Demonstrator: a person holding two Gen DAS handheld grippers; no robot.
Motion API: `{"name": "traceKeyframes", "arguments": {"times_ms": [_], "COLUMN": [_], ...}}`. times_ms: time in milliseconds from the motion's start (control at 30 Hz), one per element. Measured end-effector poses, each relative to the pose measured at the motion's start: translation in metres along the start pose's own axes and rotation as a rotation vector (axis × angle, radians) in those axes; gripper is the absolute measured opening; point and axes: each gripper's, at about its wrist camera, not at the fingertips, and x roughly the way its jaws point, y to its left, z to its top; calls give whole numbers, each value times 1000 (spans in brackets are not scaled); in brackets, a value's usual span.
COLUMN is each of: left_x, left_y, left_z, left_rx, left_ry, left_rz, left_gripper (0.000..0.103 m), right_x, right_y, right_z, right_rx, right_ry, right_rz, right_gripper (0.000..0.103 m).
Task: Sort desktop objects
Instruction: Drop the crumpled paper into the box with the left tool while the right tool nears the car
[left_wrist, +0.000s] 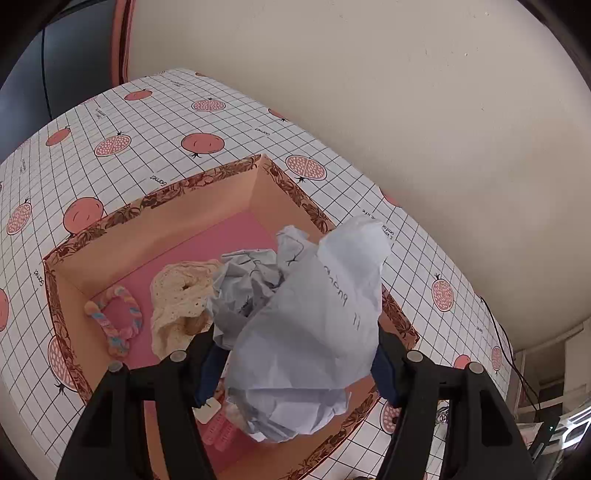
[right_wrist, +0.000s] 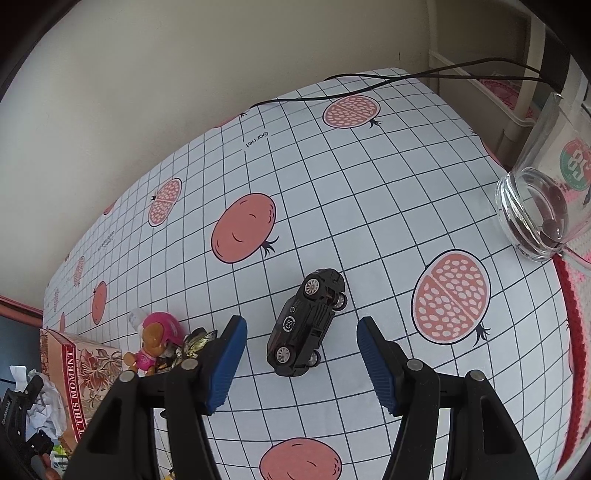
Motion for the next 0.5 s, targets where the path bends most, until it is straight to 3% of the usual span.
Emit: {"name": "traceKeyframes", "arguments": {"times_ms": [200, 300, 500], "left_x": [-9, -17, -21], "left_y": [0, -2, -11], "left_z": [6, 10, 10], "left_rx": [13, 36, 65], "left_ry": [-45, -77, -90], "left_rz": [20, 25, -7], "left_gripper": [70, 81, 81], "right_x": [0, 0, 1], "right_y": [4, 5, 4], "right_z": [-2, -1, -1], "right_rx": [-10, -15, -8], "right_ry": [2, 0, 2], "right_rz": [-1, 2, 2], "right_gripper": [66, 66, 66]}}
